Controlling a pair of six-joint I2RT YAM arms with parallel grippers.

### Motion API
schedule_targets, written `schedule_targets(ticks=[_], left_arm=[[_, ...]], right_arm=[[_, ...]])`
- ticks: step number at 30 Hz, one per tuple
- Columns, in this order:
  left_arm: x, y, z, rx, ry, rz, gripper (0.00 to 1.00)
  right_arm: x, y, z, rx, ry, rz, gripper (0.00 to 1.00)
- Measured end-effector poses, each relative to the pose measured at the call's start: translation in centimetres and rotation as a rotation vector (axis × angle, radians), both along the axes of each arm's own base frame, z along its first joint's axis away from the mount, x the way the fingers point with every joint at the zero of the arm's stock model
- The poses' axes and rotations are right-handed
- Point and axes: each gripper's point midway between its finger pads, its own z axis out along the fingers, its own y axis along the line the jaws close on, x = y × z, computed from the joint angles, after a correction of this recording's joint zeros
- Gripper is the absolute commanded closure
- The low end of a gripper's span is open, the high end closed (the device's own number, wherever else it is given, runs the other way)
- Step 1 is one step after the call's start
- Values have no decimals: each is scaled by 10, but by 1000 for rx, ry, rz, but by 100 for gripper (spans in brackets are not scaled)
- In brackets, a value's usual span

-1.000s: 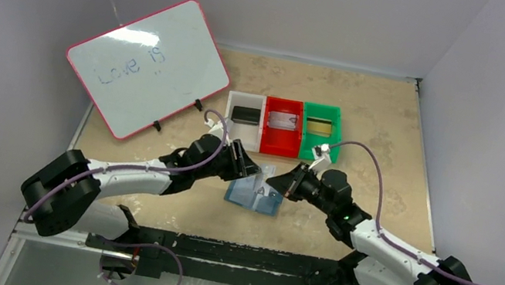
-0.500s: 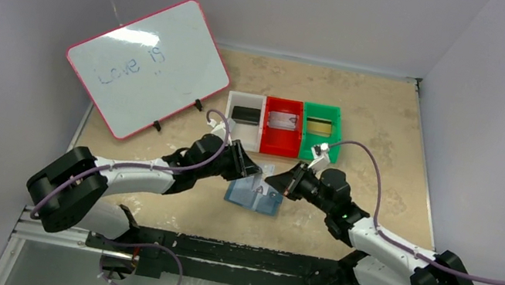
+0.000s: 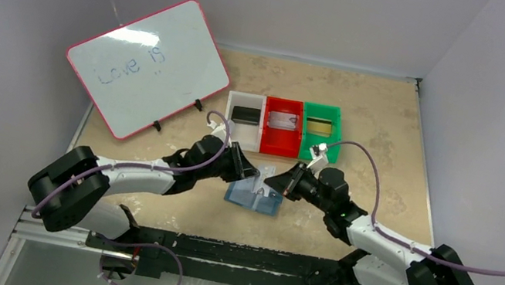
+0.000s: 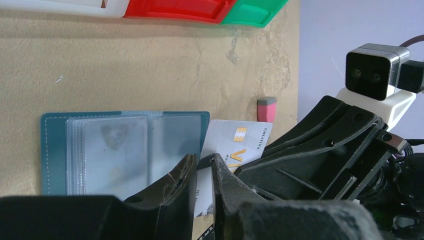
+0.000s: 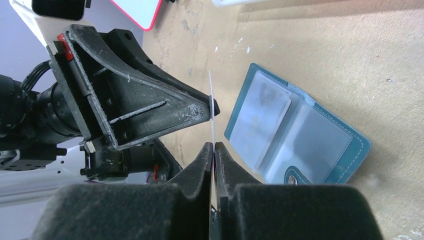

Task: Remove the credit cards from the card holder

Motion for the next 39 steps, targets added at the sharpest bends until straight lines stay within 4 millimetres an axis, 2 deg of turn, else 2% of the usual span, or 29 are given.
schedule_targets(ticks=[3, 4, 9, 14, 20, 25, 31, 37, 39], left_arm=[[-2, -2, 1, -7, 0, -11, 85], [-2, -2, 2, -9, 0, -13, 85], [-2, -2, 2, -10, -1, -14, 84], [-2, -1, 2, -4, -1, -9, 71], [2, 20, 8, 77, -34, 54, 47], [12, 52, 34, 151, -119, 181, 38], [21, 105, 69, 265, -219, 366, 37], [14, 164, 105, 388, -326, 509, 32], [12, 181, 119, 413, -354, 556, 31]], right_arm=[[0, 0, -2, -1, 10, -2, 94], [0, 0, -2, 0, 11, -2, 100], [1, 1, 1, 6, 13, -6, 100], [1, -1, 3, 3, 10, -15, 100], [6, -8, 7, -22, -14, -52, 100], [11, -18, 15, -57, -77, -97, 100], [27, -38, 47, -109, -264, -180, 100], [47, -61, 80, -253, -526, -252, 100], [49, -63, 83, -283, -563, -249, 100]])
